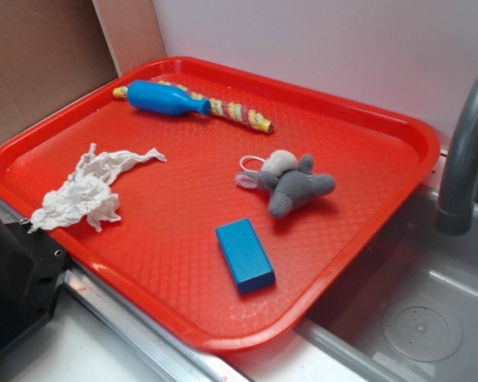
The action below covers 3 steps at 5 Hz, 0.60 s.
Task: Grab the multicolored rope.
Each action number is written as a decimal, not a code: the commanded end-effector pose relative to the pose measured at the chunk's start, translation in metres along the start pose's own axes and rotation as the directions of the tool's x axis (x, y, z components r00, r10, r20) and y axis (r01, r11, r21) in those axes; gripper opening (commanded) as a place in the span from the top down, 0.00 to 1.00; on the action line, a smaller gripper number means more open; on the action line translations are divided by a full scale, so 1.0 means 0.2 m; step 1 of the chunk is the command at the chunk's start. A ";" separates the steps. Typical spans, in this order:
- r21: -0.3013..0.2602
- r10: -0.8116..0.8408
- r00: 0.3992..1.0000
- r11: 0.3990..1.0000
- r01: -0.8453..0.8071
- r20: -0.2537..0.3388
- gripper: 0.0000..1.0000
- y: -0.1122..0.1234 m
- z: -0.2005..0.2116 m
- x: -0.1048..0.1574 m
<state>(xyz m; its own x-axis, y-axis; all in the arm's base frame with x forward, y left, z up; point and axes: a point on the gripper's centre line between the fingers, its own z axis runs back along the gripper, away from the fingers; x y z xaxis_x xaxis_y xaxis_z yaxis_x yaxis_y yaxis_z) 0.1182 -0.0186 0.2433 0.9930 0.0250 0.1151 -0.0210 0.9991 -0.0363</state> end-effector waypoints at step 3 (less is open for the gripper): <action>0.034 0.056 0.997 0.998 -0.058 0.054 0.00 0.06 -0.45 0.30</action>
<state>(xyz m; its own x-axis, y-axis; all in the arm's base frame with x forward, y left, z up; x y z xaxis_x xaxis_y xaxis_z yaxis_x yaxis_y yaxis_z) 0.1839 -0.0056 0.1517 0.9838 0.1105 0.1412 -0.1106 0.9938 -0.0072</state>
